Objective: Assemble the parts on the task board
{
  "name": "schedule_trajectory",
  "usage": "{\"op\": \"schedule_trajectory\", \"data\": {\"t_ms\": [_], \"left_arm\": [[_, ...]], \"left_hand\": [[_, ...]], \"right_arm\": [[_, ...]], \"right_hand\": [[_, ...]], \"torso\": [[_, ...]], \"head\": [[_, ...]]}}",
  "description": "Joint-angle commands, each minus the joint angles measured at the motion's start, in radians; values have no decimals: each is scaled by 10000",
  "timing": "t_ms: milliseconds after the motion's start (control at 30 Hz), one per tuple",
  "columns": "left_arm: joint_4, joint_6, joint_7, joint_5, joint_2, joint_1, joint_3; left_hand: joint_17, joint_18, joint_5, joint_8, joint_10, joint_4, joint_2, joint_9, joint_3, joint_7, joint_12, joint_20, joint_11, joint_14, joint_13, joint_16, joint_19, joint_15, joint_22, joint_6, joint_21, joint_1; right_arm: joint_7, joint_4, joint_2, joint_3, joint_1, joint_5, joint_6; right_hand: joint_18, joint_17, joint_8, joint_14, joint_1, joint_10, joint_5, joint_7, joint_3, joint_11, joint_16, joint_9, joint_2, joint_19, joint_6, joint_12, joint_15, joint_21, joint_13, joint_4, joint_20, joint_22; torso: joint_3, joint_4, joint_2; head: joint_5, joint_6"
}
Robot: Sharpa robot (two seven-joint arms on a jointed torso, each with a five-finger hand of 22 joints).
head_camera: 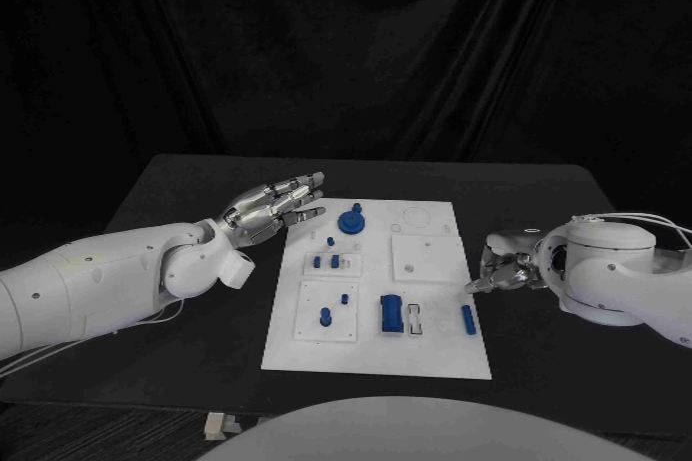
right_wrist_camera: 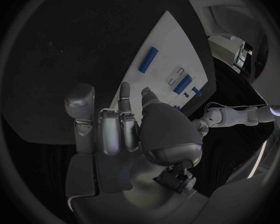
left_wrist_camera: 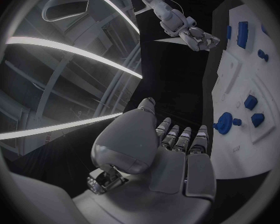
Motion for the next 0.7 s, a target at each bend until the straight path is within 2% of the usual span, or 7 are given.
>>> {"op": "schedule_trajectory", "data": {"t_ms": [33, 267, 700], "left_arm": [[8, 74, 113, 29, 5, -11, 10], [-10, 87, 111, 28, 17, -14, 10], [-17, 133, 57, 28, 15, -25, 10]], "left_hand": [[4, 151, 62, 48, 15, 5, 36, 13, 63, 33, 42, 77, 56, 10, 15, 12, -10, 33, 4, 35, 38, 41], [4, 151, 62, 49, 17, 3, 36, 14, 65, 35, 51, 78, 60, 11, 17, 14, -9, 35, 5, 40, 38, 42], [6, 150, 65, 51, 24, 1, 44, 15, 78, 41, 70, 82, 88, 14, 20, 17, -10, 37, 0, 54, 37, 43]], "right_arm": [[-271, 80, -11, 3, -89, -334, 63], [-204, 165, -12, 3, -192, -291, -94], [-165, 212, 25, 4, -552, -194, -192]], "right_hand": [[-62, 814, -42, 789, -130, 1074, -75, -3, 4, -70, 45, -7, 16, 101, 72, 27, -65, 67, 2634, 85, 21, 1073], [-77, 880, -48, 801, -167, 1074, -95, -5, -10, -72, 74, -3, 18, 116, 82, 27, -67, 163, 2634, 109, 18, 1092], [-110, 1087, 53, 837, -57, 1074, 37, -54, 23, -112, 182, 207, 1, 163, 149, 27, -98, 432, 2634, 0, -9, 1139]], "torso": [[0, -4, -1], [1, -2, -2], [0, -3, -3]], "head": [[-9, -2], [-32, -2], [-19, -2]]}}
